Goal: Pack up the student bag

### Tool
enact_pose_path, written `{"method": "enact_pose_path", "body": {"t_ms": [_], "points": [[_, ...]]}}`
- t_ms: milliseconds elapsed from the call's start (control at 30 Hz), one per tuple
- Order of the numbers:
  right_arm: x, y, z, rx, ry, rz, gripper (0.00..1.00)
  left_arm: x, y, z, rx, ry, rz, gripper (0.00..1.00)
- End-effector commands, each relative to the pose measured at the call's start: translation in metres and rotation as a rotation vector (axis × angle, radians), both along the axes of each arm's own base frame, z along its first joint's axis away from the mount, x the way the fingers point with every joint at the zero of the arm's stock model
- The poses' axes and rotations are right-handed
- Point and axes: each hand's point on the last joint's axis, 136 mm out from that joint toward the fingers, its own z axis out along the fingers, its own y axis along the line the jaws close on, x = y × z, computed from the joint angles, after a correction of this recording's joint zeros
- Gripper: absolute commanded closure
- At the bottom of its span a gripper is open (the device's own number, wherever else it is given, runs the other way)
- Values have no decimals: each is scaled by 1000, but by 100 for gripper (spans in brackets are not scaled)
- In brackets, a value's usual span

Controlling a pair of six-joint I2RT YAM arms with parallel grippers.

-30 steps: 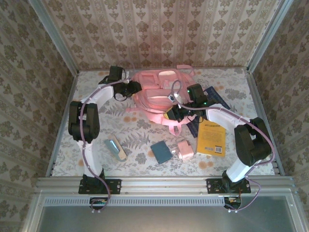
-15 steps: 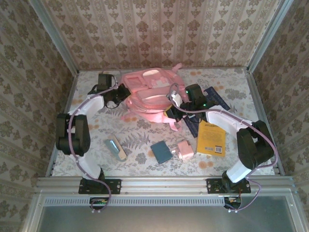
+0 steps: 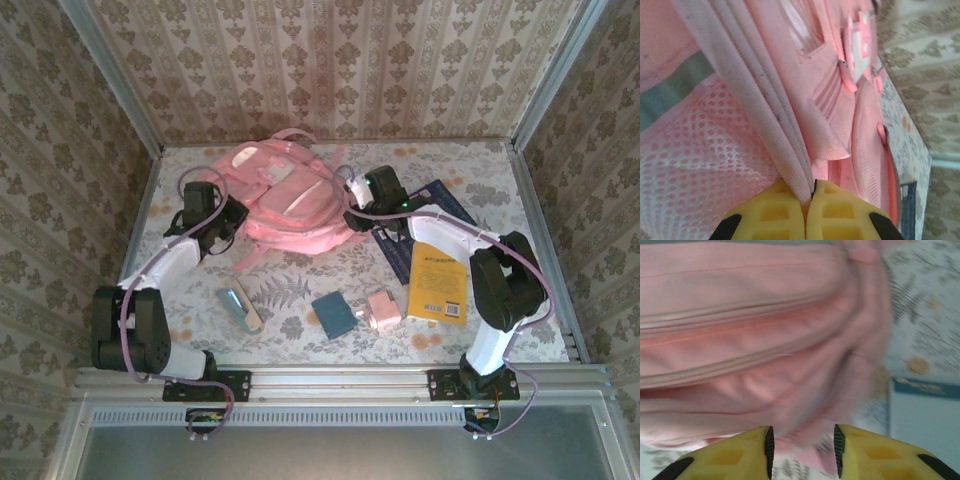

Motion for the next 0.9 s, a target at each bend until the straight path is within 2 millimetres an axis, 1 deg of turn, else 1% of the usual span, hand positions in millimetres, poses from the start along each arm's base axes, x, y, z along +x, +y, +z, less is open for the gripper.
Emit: {"method": "enact_pose_path", "body": {"t_ms": [0, 100, 133, 167, 200, 267, 333, 467, 567, 667, 767, 867], "points": [[-2, -11, 19, -102, -79, -128, 59, 5, -13, 26, -91, -76, 26, 100], [-13, -11, 39, -65, -138, -172, 54, 2, -17, 22, -114, -47, 62, 100], [-18, -12, 48, -30, -143, -188, 54, 0, -18, 23, -120, -40, 76, 100], [-24, -8, 57, 30, -139, -189, 55, 0, -17, 23, -129, -31, 99, 100], [-32, 0, 60, 95, -123, -161, 55, -1, -18, 22, -139, -24, 115, 100], [-51, 25, 73, 240, -111, -90, 55, -2, -19, 23, -161, -9, 162, 100], [-68, 47, 78, 313, -101, -40, 56, -3, -20, 25, -187, 11, 216, 100], [-90, 86, 69, 421, -22, -12, 58, -12, -22, 24, -208, 115, 322, 100], [-108, 117, 59, 484, 21, 25, 59, -16, -28, 33, -214, 156, 345, 100], [-120, 142, 42, 513, 77, 48, 57, -14, -38, 40, -261, 149, 341, 100], [-123, 160, 24, 498, 104, 52, 54, -15, -46, 46, -282, 145, 333, 100], [-116, 172, 13, 531, 130, 26, 50, -17, -54, 50, -303, 147, 320, 100]]}}
